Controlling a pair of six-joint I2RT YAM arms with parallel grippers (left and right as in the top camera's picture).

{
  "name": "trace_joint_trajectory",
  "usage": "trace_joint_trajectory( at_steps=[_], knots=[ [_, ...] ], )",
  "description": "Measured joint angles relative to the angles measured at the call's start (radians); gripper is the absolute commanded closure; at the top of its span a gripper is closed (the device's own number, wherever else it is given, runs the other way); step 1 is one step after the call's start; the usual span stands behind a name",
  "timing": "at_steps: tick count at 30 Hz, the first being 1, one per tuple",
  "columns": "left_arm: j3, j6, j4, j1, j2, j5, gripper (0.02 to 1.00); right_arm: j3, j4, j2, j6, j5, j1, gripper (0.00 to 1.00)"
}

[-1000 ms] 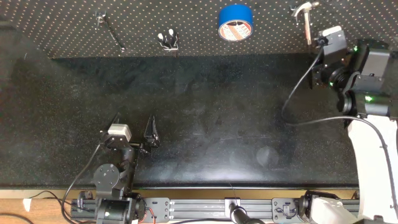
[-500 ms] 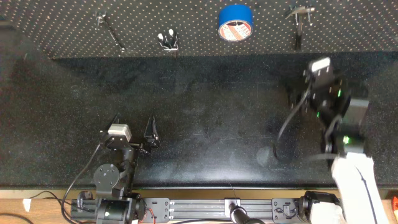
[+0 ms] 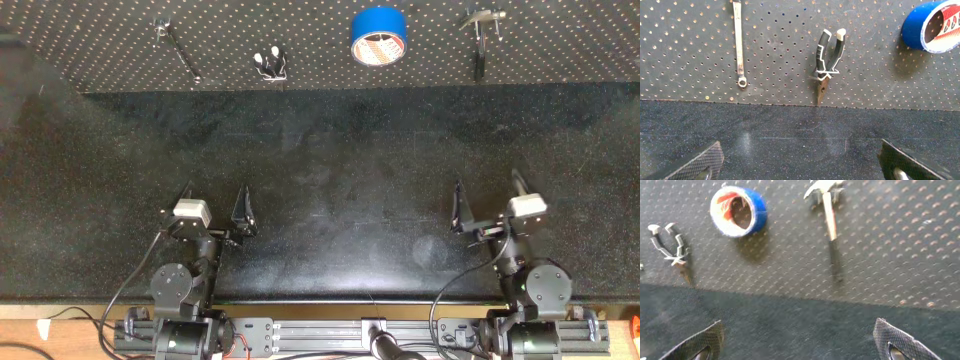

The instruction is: Place Tools Onto Pegboard

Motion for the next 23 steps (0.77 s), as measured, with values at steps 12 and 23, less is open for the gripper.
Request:
trace_joint_trajectory(
  at_steps=[12, 23],
  knots=[
    [0.0, 0.0, 0.0, 0.0, 0.0, 0.0, 0.023, -0.001, -0.064, -0.008, 0.004, 0.109, 0.084, 0.025],
    [0.0, 0.0, 0.0, 0.0, 0.0, 0.0, 0.023, -0.001, -0.065, -0.008, 0.004, 0.109, 0.084, 0.025]
  ],
)
